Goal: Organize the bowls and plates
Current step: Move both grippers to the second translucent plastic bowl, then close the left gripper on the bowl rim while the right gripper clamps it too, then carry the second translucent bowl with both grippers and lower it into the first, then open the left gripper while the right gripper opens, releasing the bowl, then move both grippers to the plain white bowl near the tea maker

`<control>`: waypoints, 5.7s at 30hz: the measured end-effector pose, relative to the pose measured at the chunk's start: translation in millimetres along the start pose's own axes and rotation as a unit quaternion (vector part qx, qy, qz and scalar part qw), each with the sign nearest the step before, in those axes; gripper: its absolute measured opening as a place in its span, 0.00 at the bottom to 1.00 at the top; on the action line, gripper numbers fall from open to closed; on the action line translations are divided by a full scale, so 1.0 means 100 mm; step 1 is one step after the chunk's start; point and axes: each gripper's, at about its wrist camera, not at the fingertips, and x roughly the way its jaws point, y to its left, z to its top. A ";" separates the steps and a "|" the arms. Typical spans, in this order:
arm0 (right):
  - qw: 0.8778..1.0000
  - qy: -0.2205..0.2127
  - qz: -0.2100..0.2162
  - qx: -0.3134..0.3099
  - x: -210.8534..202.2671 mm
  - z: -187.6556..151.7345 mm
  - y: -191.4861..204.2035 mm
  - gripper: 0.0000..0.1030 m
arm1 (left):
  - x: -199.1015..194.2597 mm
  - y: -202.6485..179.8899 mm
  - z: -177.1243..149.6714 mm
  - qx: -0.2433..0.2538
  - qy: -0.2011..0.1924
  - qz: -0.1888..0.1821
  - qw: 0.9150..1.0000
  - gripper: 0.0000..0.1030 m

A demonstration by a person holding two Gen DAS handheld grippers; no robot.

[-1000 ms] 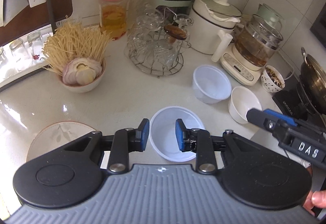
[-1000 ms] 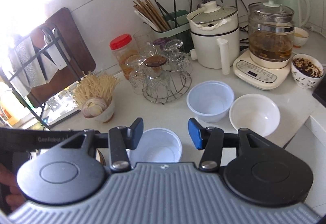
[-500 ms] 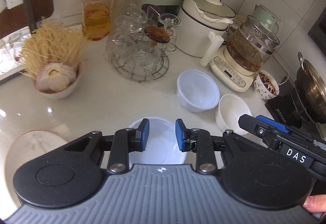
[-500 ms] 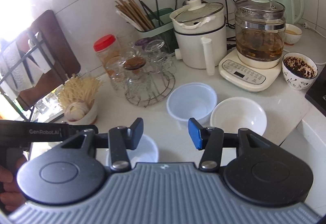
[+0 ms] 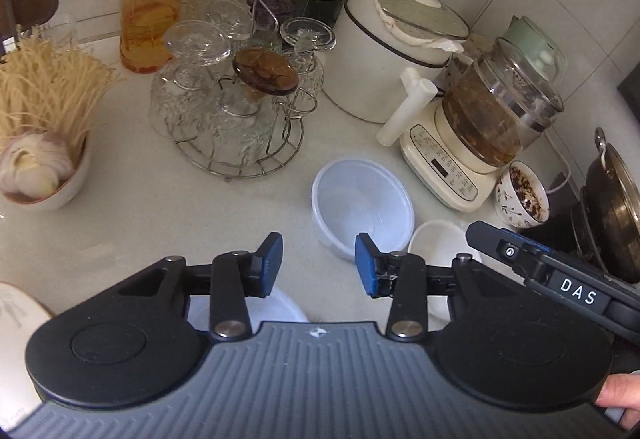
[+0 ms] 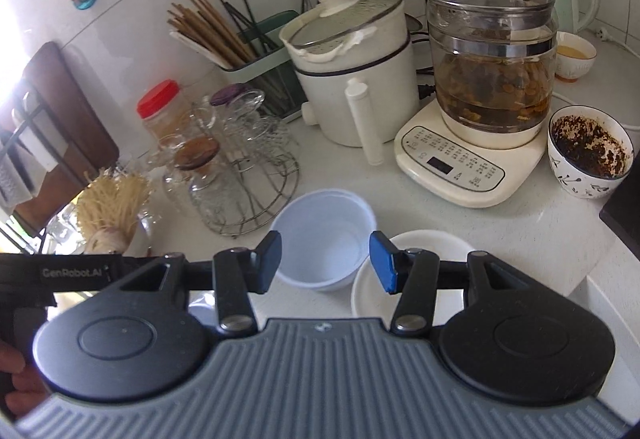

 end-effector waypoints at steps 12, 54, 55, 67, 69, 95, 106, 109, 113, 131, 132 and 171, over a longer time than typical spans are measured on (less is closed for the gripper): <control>0.999 0.032 0.015 0.013 0.49 0.24 -0.47 0.70 | 0.63 -0.03 0.19 -0.035 0.022 -0.007 0.999 0.44; 0.991 0.115 0.071 -0.007 1.28 0.22 -0.52 0.11 | 0.95 0.05 0.22 -0.086 0.051 -0.001 0.995 0.09; 0.991 0.112 0.072 -0.005 1.26 0.22 -0.52 0.11 | 0.93 0.04 0.23 -0.084 0.050 -0.002 0.995 0.09; 0.993 0.086 0.079 0.016 0.88 0.31 -0.45 0.11 | 0.56 -0.09 0.29 -0.076 0.047 -0.006 0.996 0.09; 0.993 0.082 0.079 0.014 0.83 0.31 -0.41 0.11 | 0.48 -0.10 0.28 -0.079 0.043 -0.006 0.996 0.09; 0.991 0.068 0.117 -0.008 0.24 0.06 0.35 0.11 | -0.54 0.39 -0.11 -0.086 -0.005 -0.013 0.996 0.09; 0.986 0.097 0.133 -0.036 0.31 -0.18 0.77 0.11 | -0.75 0.82 -0.44 -0.126 -0.008 0.001 0.992 0.09; 0.985 0.112 0.122 -0.045 0.38 -0.23 0.85 0.11 | -0.70 0.91 -0.51 -0.135 0.001 0.000 0.991 0.09; 0.984 0.131 0.102 -0.060 0.45 -0.32 0.90 0.11 | -0.58 0.97 -0.59 -0.139 0.023 0.003 0.990 0.09; 0.984 0.161 0.073 -0.024 0.61 -0.52 0.83 0.22 | -0.45 1.13 -0.67 -0.146 0.055 0.010 0.988 0.16; 0.984 0.159 0.073 -0.020 0.60 -0.52 0.82 0.32 | -0.46 1.13 -0.67 -0.144 0.054 0.011 0.988 0.19; 0.999 0.005 0.028 -0.024 -0.37 -0.15 0.59 0.45 | -0.99 0.09 -0.18 0.019 -0.031 -0.004 0.999 0.42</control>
